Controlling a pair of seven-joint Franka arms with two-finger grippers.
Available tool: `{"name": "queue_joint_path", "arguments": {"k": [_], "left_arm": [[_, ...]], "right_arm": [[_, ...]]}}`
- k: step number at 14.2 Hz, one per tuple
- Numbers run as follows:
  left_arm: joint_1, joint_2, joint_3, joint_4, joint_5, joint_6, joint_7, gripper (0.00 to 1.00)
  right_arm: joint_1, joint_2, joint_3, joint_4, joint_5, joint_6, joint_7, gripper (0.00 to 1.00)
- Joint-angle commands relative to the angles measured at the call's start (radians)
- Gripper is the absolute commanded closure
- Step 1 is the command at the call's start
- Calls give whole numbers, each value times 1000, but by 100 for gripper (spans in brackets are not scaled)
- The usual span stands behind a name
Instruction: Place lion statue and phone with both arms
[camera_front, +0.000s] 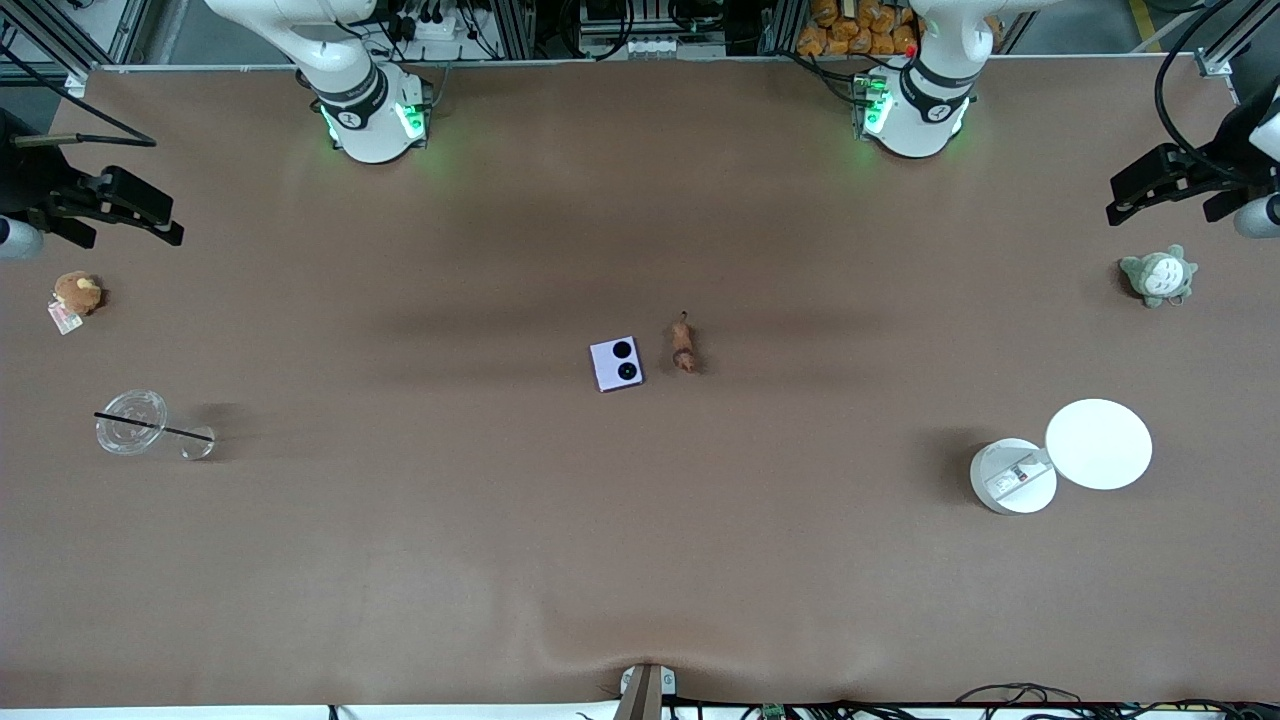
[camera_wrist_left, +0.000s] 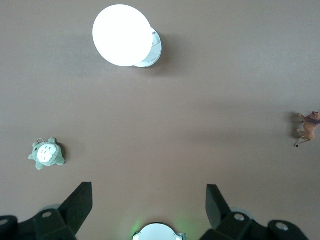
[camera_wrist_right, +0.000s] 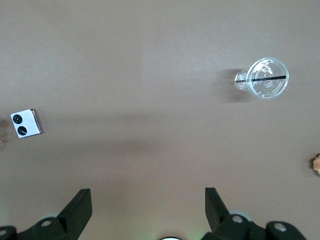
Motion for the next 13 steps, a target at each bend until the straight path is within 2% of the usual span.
{"name": "queue_joint_path", "arguments": {"k": [1,9,13], "left_arm": [[0,-7,1,13,20,-6,13,0],[-3,38,-2,35,3,-6,-9,0],[-37,95,-89,15,-15,-6,-108,0]], "right_arm": [[-11,-6,10,9,-14,0,9,0],[-11,-3,10,7,-15,2,3,0],[-5,-2,11,7,-15,7,4,0]]}}
